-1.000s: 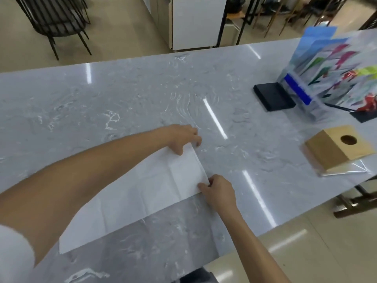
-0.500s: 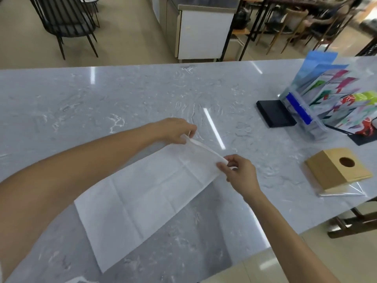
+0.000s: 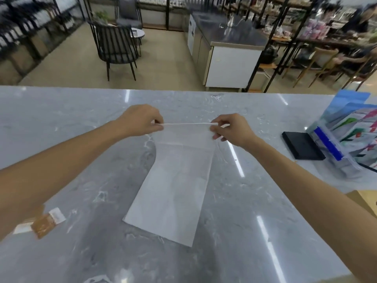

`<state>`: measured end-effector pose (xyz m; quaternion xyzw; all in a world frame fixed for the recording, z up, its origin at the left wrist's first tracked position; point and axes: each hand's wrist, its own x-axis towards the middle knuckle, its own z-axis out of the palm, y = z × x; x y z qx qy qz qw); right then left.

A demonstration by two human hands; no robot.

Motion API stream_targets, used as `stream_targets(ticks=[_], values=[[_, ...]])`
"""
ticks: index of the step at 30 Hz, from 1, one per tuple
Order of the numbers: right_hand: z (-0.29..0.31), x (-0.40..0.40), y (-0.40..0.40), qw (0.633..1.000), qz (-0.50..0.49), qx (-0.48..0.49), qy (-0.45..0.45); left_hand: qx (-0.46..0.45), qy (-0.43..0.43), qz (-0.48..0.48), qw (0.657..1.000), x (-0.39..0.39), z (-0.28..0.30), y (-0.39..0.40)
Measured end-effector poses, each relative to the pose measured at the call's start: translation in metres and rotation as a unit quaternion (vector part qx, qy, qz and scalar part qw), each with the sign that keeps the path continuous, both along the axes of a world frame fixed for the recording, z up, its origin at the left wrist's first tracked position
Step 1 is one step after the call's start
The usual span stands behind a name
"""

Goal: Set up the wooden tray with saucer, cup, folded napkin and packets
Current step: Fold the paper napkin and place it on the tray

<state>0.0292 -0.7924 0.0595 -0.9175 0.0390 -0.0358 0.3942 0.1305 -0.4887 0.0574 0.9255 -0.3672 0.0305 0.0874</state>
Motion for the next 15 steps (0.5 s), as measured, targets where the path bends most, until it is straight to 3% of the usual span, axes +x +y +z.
stream_targets(ticks=[6,15], values=[[-0.017,-0.065,0.027,0.998,0.011,0.037,-0.049,-0.088,0.021,0.005,0.996,-0.065,0.001,0.042],[-0.082,-0.173,0.070,0.996,0.017,0.018,-0.089,-0.112,0.033,-0.021,0.993,-0.157,-0.051,0.092]])
